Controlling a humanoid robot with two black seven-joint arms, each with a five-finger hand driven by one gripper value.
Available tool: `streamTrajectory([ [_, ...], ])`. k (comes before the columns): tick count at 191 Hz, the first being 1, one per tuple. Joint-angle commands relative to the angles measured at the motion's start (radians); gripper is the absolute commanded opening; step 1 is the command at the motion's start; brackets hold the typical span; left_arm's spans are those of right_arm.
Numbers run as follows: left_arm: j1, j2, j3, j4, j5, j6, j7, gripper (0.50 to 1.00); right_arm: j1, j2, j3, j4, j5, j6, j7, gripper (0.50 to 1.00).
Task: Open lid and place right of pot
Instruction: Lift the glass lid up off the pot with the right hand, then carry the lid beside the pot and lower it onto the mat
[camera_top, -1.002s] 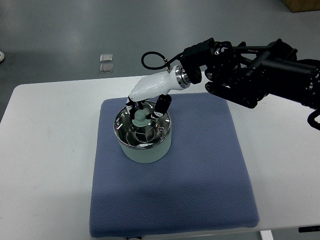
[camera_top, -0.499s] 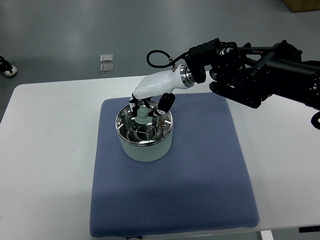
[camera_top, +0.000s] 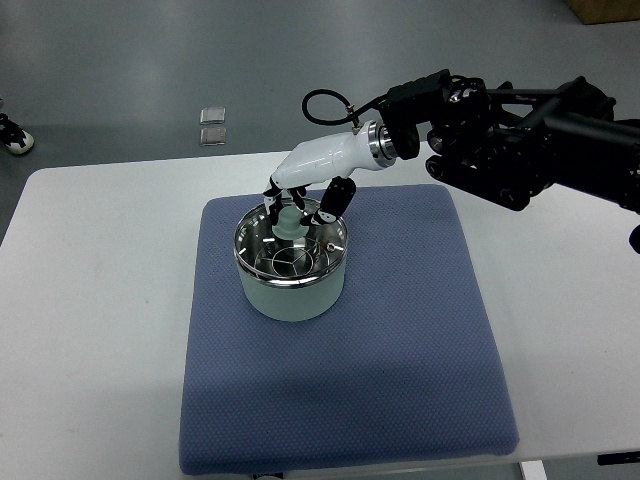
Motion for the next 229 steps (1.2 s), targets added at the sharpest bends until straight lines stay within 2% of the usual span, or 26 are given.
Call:
streamTrajectory([
  [1, 0.000, 0.000, 0.000, 0.000, 0.000, 0.000, 0.000, 1.000, 0.008, -0.003, 0.020, 0.000, 0.008, 0.013, 0.000, 0.500],
  [69, 0.000, 0.000, -0.001, 0.000, 0.000, 0.000, 0.000, 1.000, 0.017, -0.019, 0.024, 0.006, 0.015, 0.025, 0.000, 0.500],
  [173, 0.000, 0.000, -0.001, -0.002, 0.000, 0.000, 0.000, 1.000, 0.097, -0.049, 0.024, 0.040, 0.119, 0.105, 0.000, 0.500],
  [204, 0.000, 0.000, -0.001, -0.002, 0.000, 0.000, 0.000, 1.000, 0.100, -0.104, 0.023, 0.040, 0.114, 0.095, 0.000, 0.500],
  [229, 0.000, 0.000, -0.001, -0.002, 0.000, 0.000, 0.000, 1.000, 0.074, -0.196, 0.021, 0.040, 0.116, 0.079, 0.000, 0.500],
])
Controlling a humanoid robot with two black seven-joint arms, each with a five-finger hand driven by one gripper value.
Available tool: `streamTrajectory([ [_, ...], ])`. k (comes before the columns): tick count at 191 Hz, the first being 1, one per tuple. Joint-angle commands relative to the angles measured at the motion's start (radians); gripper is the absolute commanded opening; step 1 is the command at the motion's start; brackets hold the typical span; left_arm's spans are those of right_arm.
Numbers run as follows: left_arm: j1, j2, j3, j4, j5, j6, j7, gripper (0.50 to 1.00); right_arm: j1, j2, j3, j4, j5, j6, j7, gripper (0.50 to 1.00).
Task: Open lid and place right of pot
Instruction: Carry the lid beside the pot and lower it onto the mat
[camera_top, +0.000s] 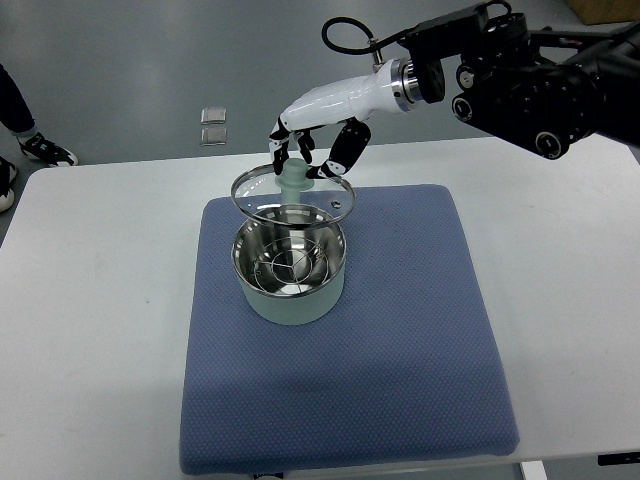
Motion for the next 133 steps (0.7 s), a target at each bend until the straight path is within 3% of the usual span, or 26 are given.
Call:
streamTrajectory([
  [1, 0.000, 0.000, 0.000, 0.000, 0.000, 0.000, 0.000, 1.000, -0.023, -0.068, -0.002, 0.000, 0.000, -0.015, 0.000, 0.500],
  [45, -0.003, 0.000, 0.002, -0.008, 0.000, 0.000, 0.000, 1.000, -0.116, -0.171, -0.002, 0.000, -0.001, -0.055, 0.000, 0.500],
  [133, -0.004, 0.000, 0.002, -0.003, 0.000, 0.000, 0.000, 1.000, -0.319, -0.178, -0.010, -0.028, -0.013, -0.162, 0.000, 0.500],
])
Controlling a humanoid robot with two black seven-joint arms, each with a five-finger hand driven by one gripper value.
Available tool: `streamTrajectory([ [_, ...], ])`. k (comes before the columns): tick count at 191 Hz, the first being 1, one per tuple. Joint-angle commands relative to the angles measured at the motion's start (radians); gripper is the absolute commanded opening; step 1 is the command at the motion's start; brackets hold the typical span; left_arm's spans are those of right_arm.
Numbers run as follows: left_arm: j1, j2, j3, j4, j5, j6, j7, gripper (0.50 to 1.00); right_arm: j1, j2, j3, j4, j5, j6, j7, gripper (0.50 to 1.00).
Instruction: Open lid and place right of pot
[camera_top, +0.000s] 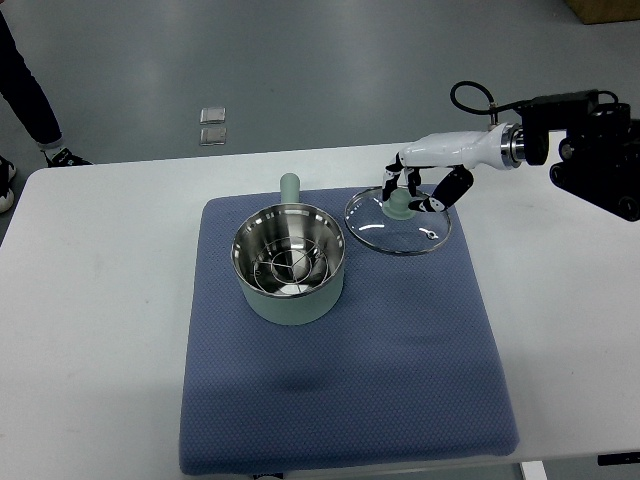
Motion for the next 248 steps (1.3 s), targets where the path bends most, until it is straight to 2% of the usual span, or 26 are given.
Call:
streamTrajectory([
  [1, 0.000, 0.000, 0.001, 0.000, 0.000, 0.000, 0.000, 1.000, -0.043, 0.004, -0.006, -0.023, -0.001, -0.024, 0.000, 0.500],
  [8, 0.000, 0.000, 0.001, 0.000, 0.000, 0.000, 0.000, 1.000, -0.056, 0.007, -0.004, -0.029, -0.001, -0.029, 0.000, 0.507],
  [14, 0.000, 0.000, 0.001, -0.002, 0.000, 0.000, 0.000, 1.000, -0.064, 0.007, 0.004, -0.034, -0.001, -0.030, 0.000, 0.552],
  [19, 0.000, 0.000, 0.001, -0.002, 0.000, 0.000, 0.000, 1.000, -0.070, 0.007, 0.007, -0.035, 0.011, -0.032, 0.000, 0.623],
  [20, 0.000, 0.000, 0.001, -0.002, 0.000, 0.000, 0.000, 1.000, -0.070, 0.007, 0.007, -0.035, 0.011, -0.032, 0.000, 0.623],
  [21, 0.000, 0.000, 0.001, -0.002, 0.000, 0.000, 0.000, 1.000, -0.071, 0.007, 0.007, -0.035, 0.014, -0.032, 0.000, 0.653],
  [22, 0.000, 0.000, 0.001, -0.002, 0.000, 0.000, 0.000, 1.000, -0.071, 0.007, 0.007, -0.035, 0.014, -0.032, 0.000, 0.654],
  [23, 0.000, 0.000, 0.001, -0.002, 0.000, 0.000, 0.000, 1.000, -0.071, 0.005, 0.008, -0.035, 0.016, -0.033, 0.000, 0.692],
  [24, 0.000, 0.000, 0.001, -0.002, 0.000, 0.000, 0.000, 1.000, -0.071, 0.005, 0.008, -0.035, 0.016, -0.033, 0.000, 0.693],
  [25, 0.000, 0.000, 0.001, -0.002, 0.000, 0.000, 0.000, 1.000, -0.073, 0.005, 0.008, -0.035, 0.017, -0.033, 0.000, 0.735],
  [28, 0.000, 0.000, 0.001, -0.002, 0.000, 0.000, 0.000, 1.000, -0.073, 0.005, 0.008, -0.035, 0.021, -0.035, 0.000, 0.770],
  [29, 0.000, 0.000, 0.001, -0.002, 0.000, 0.000, 0.000, 1.000, -0.073, 0.005, 0.008, -0.035, 0.022, -0.035, 0.000, 0.807],
  [32, 0.000, 0.000, 0.001, -0.002, 0.000, 0.000, 0.000, 1.000, -0.073, 0.005, 0.008, -0.035, 0.025, -0.037, 0.000, 0.832],
  [33, 0.000, 0.000, 0.001, -0.002, 0.000, 0.000, 0.000, 1.000, -0.073, 0.007, 0.008, -0.035, 0.028, -0.037, 0.000, 0.856],
  [35, 0.000, 0.000, 0.001, -0.002, 0.000, 0.000, 0.000, 1.000, -0.073, 0.007, 0.008, -0.035, 0.028, -0.037, 0.000, 0.856],
  [44, 0.000, 0.000, 0.001, -0.002, 0.000, 0.000, 0.000, 1.000, -0.074, 0.007, 0.007, -0.031, 0.050, -0.043, 0.000, 0.932],
  [76, 0.000, 0.000, -0.001, -0.002, 0.000, 0.000, 0.000, 1.000, -0.080, 0.005, 0.011, -0.029, 0.134, -0.043, 0.000, 0.934],
  [96, 0.000, 0.000, 0.001, -0.002, 0.000, 0.000, 0.000, 1.000, -0.090, 0.005, 0.077, -0.035, 0.307, -0.017, 0.000, 0.932],
  [106, 0.000, 0.000, 0.001, 0.002, 0.000, 0.000, 0.001, 1.000, -0.105, 0.012, 0.112, -0.044, 0.435, 0.020, 0.000, 0.932],
  [121, 0.002, 0.000, 0.001, 0.003, 0.000, 0.000, 0.000, 1.000, -0.130, 0.016, 0.135, -0.058, 0.617, 0.135, 0.000, 0.932],
  [149, 0.002, 0.000, 0.004, 0.005, 0.000, 0.000, 0.000, 1.000, -0.173, 0.038, 0.189, -0.114, 0.923, 0.195, -0.003, 0.934],
  [172, 0.000, 0.000, 0.005, 0.005, 0.000, 0.000, 0.000, 1.000, -0.218, 0.061, 0.221, -0.126, 1.200, 0.244, -0.194, 0.934],
  [190, -0.001, 0.000, 0.005, 0.006, 0.000, 0.008, 0.000, 1.000, -0.264, 0.094, 0.254, -0.129, 1.410, 0.250, -0.336, 0.936],
  [200, -0.001, 0.000, 0.005, 0.006, 0.000, 0.008, 0.000, 1.000, -0.265, 0.094, 0.254, -0.129, 1.410, 0.250, -0.336, 0.936],
  [201, -0.003, 0.000, 0.005, 0.006, 0.000, 0.008, 0.000, 1.000, -0.289, 0.102, 0.263, -0.129, 1.477, 0.246, -0.380, 0.936],
  [248, -0.003, 0.000, 0.005, 0.005, 0.000, 0.008, 0.000, 1.000, -0.324, 0.130, 0.346, -0.133, 1.524, 0.247, -0.387, 0.938],
])
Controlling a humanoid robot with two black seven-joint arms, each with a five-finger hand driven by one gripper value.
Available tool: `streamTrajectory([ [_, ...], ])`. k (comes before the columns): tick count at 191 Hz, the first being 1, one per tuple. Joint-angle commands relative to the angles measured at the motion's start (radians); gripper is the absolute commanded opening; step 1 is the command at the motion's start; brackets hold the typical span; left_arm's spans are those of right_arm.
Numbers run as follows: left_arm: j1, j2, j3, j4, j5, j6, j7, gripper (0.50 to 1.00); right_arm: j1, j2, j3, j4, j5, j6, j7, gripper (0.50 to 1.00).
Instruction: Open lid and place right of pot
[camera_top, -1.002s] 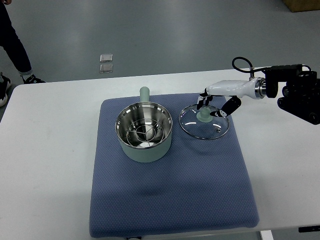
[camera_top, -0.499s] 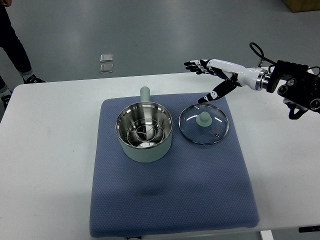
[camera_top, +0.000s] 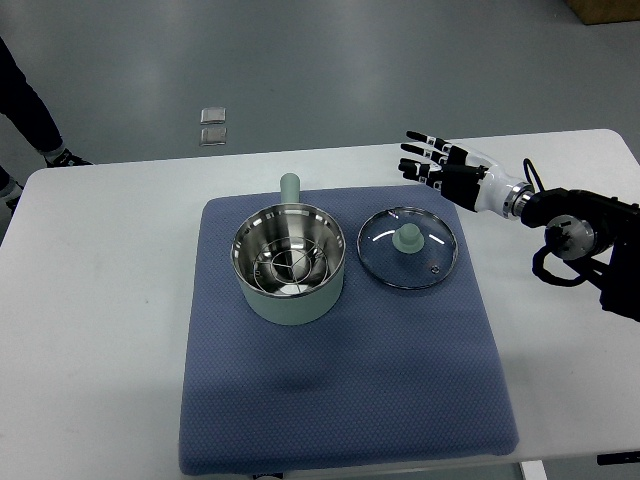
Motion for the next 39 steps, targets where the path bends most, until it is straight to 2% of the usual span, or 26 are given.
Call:
streamTrajectory([
  [1, 0.000, 0.000, 0.000, 0.000, 0.000, 0.000, 0.000, 1.000, -0.017, 0.010, 0.054, -0.003, 0.004, 0.006, -0.002, 0.938],
  [39, 0.000, 0.000, 0.000, 0.000, 0.000, 0.000, 0.000, 1.000, -0.049, 0.010, 0.126, -0.003, -0.007, 0.007, -0.002, 0.938],
])
